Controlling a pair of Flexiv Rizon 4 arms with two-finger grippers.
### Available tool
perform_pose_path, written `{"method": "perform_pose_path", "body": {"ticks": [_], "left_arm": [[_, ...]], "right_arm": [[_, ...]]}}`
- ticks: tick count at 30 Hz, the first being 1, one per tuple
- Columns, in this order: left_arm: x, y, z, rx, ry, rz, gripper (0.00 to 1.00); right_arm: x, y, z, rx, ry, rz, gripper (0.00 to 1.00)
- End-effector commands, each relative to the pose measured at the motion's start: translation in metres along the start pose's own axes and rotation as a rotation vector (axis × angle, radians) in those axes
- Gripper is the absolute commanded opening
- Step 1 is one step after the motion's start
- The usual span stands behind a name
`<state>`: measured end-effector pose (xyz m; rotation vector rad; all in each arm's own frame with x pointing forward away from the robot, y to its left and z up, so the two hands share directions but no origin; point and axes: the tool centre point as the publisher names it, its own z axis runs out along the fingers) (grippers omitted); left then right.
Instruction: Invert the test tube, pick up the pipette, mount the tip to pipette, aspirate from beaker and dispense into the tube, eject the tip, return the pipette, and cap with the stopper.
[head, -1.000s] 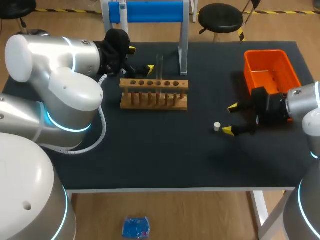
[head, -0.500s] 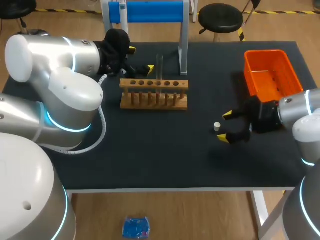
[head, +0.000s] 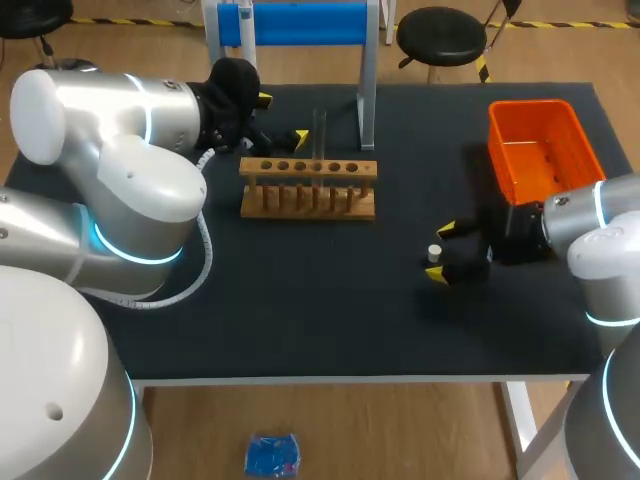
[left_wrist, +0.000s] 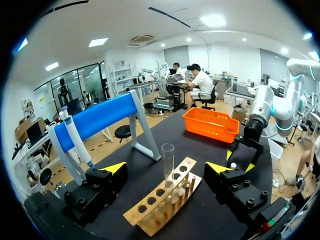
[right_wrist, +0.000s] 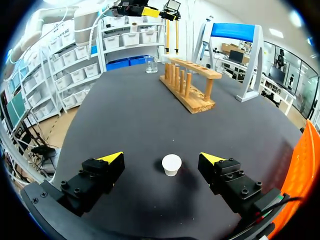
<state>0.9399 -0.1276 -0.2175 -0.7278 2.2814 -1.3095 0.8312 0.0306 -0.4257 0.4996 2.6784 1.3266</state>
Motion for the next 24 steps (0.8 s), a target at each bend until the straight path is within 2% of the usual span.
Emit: {"method": "perform_pose_path", "body": {"ticks": [1, 10, 11, 12, 13, 14, 16, 17, 19, 20, 22, 24], "left_arm": [[-0.0006, -0.0012, -0.0008, -0.006, 0.003, -0.001, 1.0], [-0.0006, -0.0012, -0.0008, -0.006, 0.003, -0.001, 1.0], [-0.0006, -0.0012, -0.0008, -0.006, 0.003, -0.001, 1.0], [-0.0006, -0.0012, -0.0008, -0.006, 0.003, -0.001, 1.0], [-0.0006, -0.0012, -0.0008, -0.006, 0.003, -0.001, 1.0], [-0.0006, -0.0012, -0.0008, -0.006, 0.003, -0.001, 1.0], [-0.0006, -0.0012, -0.0008, -0.006, 0.003, -0.001, 1.0], [-0.0006, -0.0012, -0.0008, -0.006, 0.003, -0.001, 1.0], [-0.0006, -0.0012, -0.0008, -0.006, 0.003, -0.001, 1.0], [-0.0006, -0.0012, -0.0008, -0.006, 0.003, -0.001, 1.0], [-0.0006, -0.0012, -0.0008, -0.006, 0.003, -0.001, 1.0], [-0.0006, -0.0012, -0.0008, -0.006, 0.003, -0.001, 1.0]], "right_arm": [[-0.0023, -0.001, 0.0056, -0.001, -0.003, 0.001, 0.96], [-0.0045, -0.0019, 0.0105, 0.002, -0.008, 0.002, 0.91], [-0.0046, -0.002, 0.0109, 0.003, -0.009, 0.001, 0.86], [-0.0047, -0.002, 0.0113, 0.004, -0.01, 0.001, 0.76], [-0.0047, -0.002, 0.0119, 0.004, -0.01, 0.001, 0.73], [-0.0048, -0.002, 0.0123, 0.004, -0.01, 0.001, 0.74], [-0.0048, -0.0019, 0.013, 0.005, -0.011, 0.0, 0.67], [-0.0049, -0.0019, 0.0132, 0.005, -0.011, 0.0, 0.68], [-0.0053, -0.002, 0.0139, 0.005, -0.012, 0.001, 0.75], [-0.0055, -0.0021, 0.0141, 0.005, -0.012, 0.001, 0.75], [-0.0063, -0.0023, 0.0149, 0.007, -0.013, -0.001, 0.68], [-0.0068, -0.0022, 0.0152, 0.006, -0.016, -0.001, 0.68]]}}
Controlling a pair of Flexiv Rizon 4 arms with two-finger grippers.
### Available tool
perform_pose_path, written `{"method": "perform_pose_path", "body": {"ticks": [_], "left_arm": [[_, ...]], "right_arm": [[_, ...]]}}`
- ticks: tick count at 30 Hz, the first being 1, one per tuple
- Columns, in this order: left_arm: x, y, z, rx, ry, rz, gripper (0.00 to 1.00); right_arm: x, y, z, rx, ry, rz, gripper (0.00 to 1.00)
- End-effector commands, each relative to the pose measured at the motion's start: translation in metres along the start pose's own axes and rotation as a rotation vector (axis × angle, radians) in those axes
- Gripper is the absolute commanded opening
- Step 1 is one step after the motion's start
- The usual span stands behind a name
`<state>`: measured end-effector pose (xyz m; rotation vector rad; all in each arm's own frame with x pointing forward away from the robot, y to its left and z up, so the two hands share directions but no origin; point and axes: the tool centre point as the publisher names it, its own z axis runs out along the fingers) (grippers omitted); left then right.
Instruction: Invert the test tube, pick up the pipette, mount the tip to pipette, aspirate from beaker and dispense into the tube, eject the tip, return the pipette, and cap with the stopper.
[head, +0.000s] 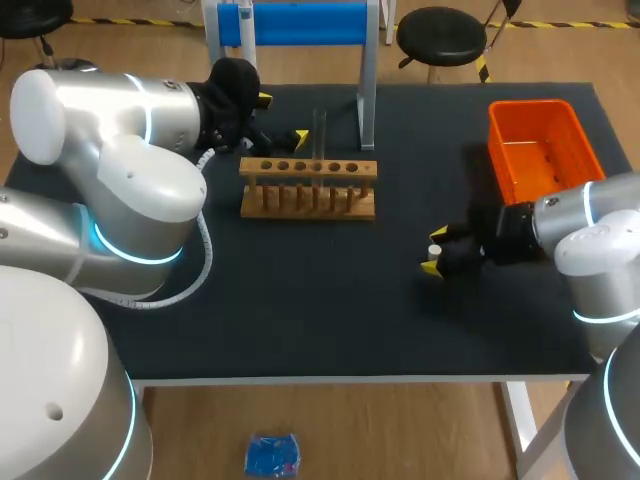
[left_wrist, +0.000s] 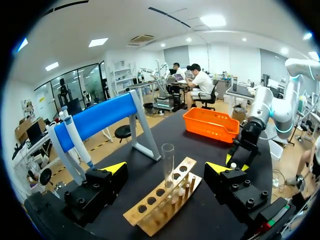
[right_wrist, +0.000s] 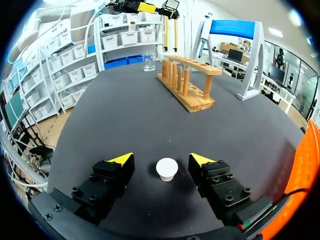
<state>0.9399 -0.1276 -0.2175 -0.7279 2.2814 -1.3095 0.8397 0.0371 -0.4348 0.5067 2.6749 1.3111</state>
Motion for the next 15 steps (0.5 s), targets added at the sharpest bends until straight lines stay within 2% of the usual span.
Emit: {"method": "perform_pose_path", "body": {"ticks": [1, 15], "left_arm": [[-0.0006, -0.0012, -0.0008, -0.006, 0.003, -0.001, 1.0], [-0.0006, -0.0012, -0.0008, -0.006, 0.003, -0.001, 1.0]], "right_arm": [[-0.0009, -0.0005, 0.0029, -0.001, -0.006, -0.001, 0.69], [-0.0053, 0.0021, 0.0014, -0.011, -0.027, -0.003, 0.57]]}}
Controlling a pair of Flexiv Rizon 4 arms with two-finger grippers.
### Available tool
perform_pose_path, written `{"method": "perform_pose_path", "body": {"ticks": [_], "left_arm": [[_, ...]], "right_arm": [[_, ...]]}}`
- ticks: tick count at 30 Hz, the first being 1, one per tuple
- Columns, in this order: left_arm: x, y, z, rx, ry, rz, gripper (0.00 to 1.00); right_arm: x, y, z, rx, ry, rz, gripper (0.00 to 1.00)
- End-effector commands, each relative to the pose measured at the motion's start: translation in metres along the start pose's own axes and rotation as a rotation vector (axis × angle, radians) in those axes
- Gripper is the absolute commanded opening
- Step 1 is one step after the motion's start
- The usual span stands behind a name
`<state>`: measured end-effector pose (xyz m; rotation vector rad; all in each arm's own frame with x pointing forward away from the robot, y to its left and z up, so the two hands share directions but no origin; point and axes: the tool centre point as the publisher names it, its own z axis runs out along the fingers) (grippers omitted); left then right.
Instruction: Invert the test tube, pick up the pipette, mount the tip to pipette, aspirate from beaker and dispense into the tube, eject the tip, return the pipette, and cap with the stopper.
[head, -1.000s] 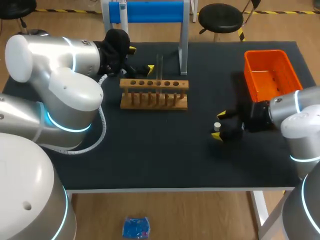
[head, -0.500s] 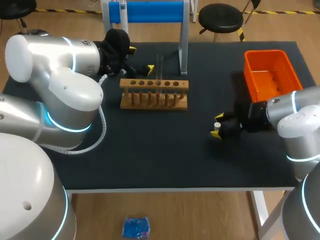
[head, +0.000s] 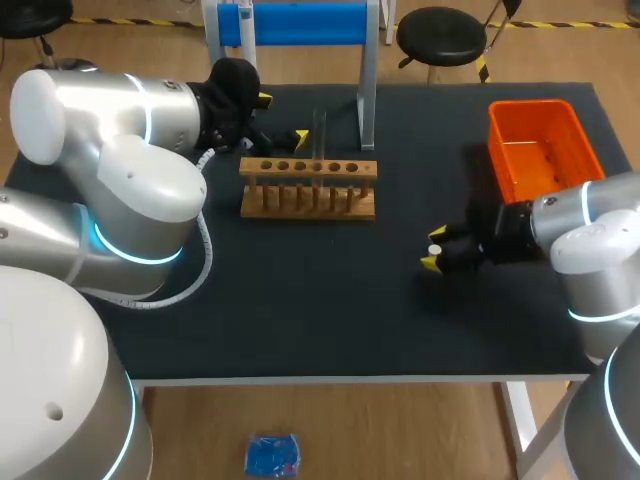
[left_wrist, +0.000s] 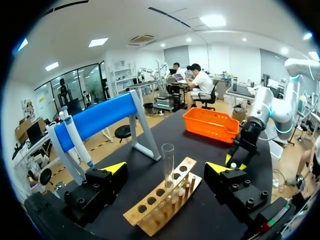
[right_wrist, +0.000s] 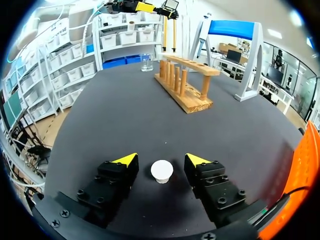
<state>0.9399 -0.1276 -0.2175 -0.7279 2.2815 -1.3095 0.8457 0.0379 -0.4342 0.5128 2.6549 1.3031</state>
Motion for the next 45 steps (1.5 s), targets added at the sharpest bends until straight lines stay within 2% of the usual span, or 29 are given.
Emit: {"method": "perform_pose_path", "body": {"ticks": [1, 17, 29, 30, 31, 34, 45], "left_arm": [[-0.0006, -0.0012, -0.0008, -0.006, 0.003, -0.001, 1.0], [-0.0006, -0.0012, -0.0008, -0.006, 0.003, -0.001, 1.0], [-0.0006, -0.0012, -0.0008, -0.006, 0.003, -0.001, 1.0], [-0.0006, -0.0012, -0.0008, -0.006, 0.003, -0.001, 1.0], [-0.0006, -0.0012, -0.0008, -0.006, 0.003, -0.001, 1.0], [-0.0006, -0.0012, -0.0008, -0.006, 0.003, -0.001, 1.0], [-0.0006, -0.0012, -0.0008, -0.006, 0.003, -0.001, 1.0]], "right_arm": [[-0.0004, -0.0002, -0.0008, -0.008, -0.008, 0.001, 0.58], [-0.0028, -0.0021, -0.0045, -0.013, -0.017, 0.013, 0.44], [-0.0015, 0.0001, -0.0033, -0.019, -0.011, 0.009, 0.43], [-0.0014, 0.0002, -0.0033, -0.019, -0.01, 0.008, 0.4], [-0.0013, 0.0002, -0.0033, -0.02, -0.009, 0.009, 0.32], [-0.001, -0.0005, -0.0036, -0.02, -0.008, 0.008, 0.0], [-0.0005, 0.0013, -0.0071, -0.02, -0.015, -0.001, 0.0]]}}
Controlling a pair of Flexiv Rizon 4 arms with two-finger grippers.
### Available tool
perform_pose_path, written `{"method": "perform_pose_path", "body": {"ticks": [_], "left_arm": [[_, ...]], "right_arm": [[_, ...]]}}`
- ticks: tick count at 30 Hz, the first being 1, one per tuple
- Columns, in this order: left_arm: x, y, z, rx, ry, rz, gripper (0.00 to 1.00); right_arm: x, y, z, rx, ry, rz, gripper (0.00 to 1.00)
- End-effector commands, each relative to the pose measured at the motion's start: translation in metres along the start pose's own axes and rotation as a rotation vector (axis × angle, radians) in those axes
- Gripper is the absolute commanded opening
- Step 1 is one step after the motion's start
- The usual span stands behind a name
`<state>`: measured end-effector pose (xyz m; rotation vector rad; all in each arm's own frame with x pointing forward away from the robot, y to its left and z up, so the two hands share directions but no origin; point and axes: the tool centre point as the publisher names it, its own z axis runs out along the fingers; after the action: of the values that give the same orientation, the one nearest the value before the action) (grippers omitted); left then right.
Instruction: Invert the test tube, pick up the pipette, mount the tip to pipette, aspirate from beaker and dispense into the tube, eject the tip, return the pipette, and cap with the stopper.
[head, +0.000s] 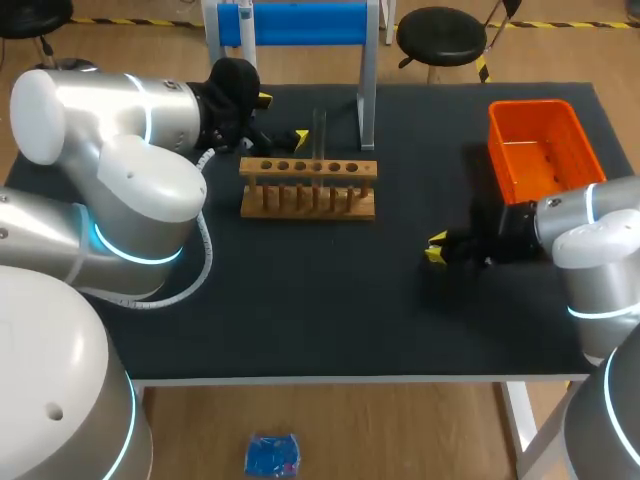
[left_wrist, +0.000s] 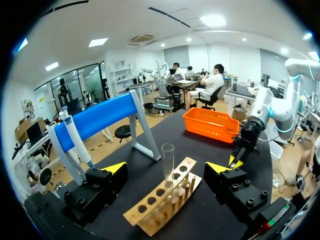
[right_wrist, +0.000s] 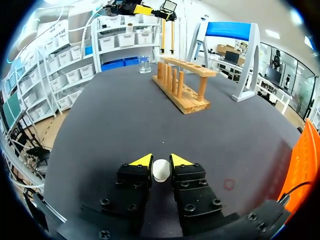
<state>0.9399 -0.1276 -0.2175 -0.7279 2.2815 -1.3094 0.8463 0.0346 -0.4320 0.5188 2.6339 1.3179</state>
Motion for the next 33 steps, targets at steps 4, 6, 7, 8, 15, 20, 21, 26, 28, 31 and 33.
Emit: {"method": "perform_pose_path", "body": {"ticks": [4, 6, 7, 8, 15, 20, 21, 26, 28, 31, 33], "left_arm": [[-0.001, -0.001, -0.001, -0.006, 0.003, -0.001, 1.0], [-0.001, -0.001, -0.001, -0.006, 0.003, -0.001, 1.0], [-0.001, -0.001, -0.001, -0.006, 0.003, -0.001, 1.0], [-0.001, -0.001, -0.001, -0.006, 0.003, -0.001, 1.0], [-0.001, -0.001, -0.001, -0.006, 0.003, -0.001, 1.0], [-0.001, -0.001, -0.001, -0.006, 0.003, -0.001, 1.0], [-0.001, -0.001, -0.001, -0.006, 0.003, -0.001, 1.0], [-0.001, -0.001, -0.001, -0.006, 0.003, -0.001, 1.0], [-0.001, -0.001, -0.001, -0.006, 0.003, -0.001, 1.0], [-0.001, -0.001, -0.001, -0.006, 0.003, -0.001, 1.0], [-0.001, -0.001, -0.001, -0.006, 0.003, -0.001, 1.0]], "right_arm": [[0.005, 0.015, -0.015, 0.011, -0.012, -0.027, 0.0], [0.006, 0.028, -0.024, 0.021, -0.021, -0.034, 0.0], [0.007, 0.037, -0.029, 0.024, -0.024, -0.042, 0.0], [0.007, 0.046, -0.035, 0.026, -0.031, -0.056, 0.0], [0.005, 0.122, -0.084, -0.012, -0.031, -0.069, 0.0], [-0.001, 0.171, -0.111, -0.061, -0.006, -0.121, 0.0], [-0.003, 0.181, -0.117, -0.061, -0.011, -0.127, 0.0], [-0.01, 0.214, -0.127, -0.081, -0.014, -0.147, 0.0], [-0.01, 0.214, -0.127, -0.081, -0.014, -0.147, 0.0], [-0.01, 0.214, -0.127, -0.081, -0.014, -0.147, 0.0], [-0.01, 0.214, -0.127, -0.081, -0.014, -0.147, 0.0]]}}
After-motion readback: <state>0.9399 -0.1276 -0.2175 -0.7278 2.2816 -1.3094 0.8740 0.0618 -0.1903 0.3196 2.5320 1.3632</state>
